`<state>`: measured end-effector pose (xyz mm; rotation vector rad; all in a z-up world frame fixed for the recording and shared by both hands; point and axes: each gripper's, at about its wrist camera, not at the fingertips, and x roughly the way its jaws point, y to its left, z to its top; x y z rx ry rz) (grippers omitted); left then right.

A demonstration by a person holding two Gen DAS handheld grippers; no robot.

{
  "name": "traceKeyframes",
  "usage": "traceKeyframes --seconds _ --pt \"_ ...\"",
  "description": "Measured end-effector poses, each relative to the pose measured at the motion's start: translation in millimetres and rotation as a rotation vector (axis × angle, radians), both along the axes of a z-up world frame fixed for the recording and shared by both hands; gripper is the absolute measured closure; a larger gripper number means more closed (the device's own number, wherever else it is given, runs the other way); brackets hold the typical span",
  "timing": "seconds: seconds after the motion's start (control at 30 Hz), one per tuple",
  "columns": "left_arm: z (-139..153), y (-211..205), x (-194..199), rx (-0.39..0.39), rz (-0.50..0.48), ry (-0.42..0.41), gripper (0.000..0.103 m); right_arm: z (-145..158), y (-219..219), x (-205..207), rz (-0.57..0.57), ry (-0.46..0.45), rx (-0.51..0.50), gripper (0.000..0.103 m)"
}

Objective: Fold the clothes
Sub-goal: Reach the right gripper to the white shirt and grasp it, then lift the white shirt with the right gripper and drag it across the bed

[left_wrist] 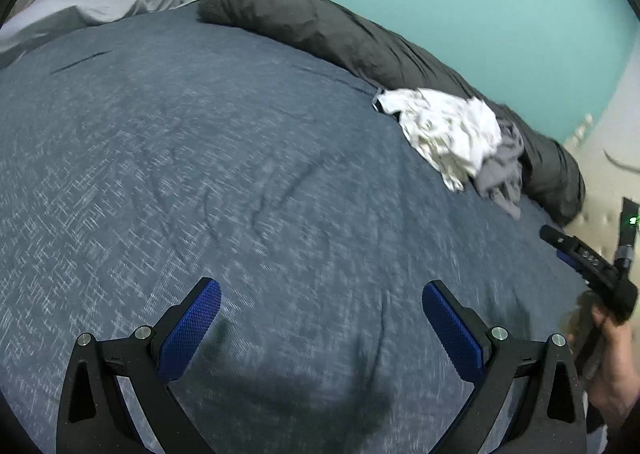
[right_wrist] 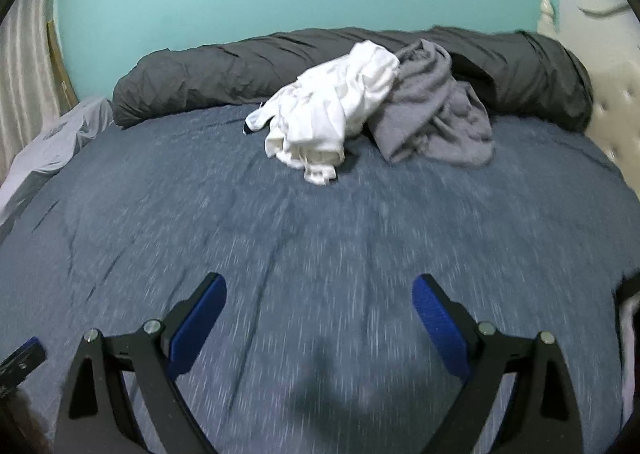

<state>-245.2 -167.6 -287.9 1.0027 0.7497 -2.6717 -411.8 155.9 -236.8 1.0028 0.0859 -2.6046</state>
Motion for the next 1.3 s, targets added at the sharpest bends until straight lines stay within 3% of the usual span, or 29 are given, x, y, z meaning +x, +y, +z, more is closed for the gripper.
traceKeyframes --seconds 0.4,0.73,0.83,0.87,0.9,1.0,1.07,1.3 --pt "-4 -23 0 -0.005 0.024 0.038 0.0 -16 -55 -138 -0.01 -0.03 -0.017 0.008" --pt "-15 -30 6 -0.022 0.003 0.046 0.0 -37 -80 -210 -0.051 -0.055 -0.035 0.009" --pt "-21 -35 5 -0.02 -0.001 0.036 0.0 -43 -82 -227 -0.066 -0.062 -0.045 0.024" --pt "-22 -36 4 -0.017 -0.003 0.035 0.0 -46 -83 -231 -0.066 -0.074 -0.051 0.037" --pt "-23 -38 3 -0.015 -0.006 0.035 0.0 -50 -84 -234 -0.061 -0.085 -0.052 0.059" --pt "-23 -39 2 -0.033 -0.016 0.033 0.0 -52 -88 -235 -0.041 -0.079 -0.036 0.089" --pt "-24 -40 1 -0.031 -0.021 0.032 0.0 -46 -89 -229 -0.031 -0.044 -0.025 0.095" --pt "-12 -28 1 -0.04 -0.058 0.059 0.0 -2 -76 -187 0.018 0.061 -0.002 0.097"
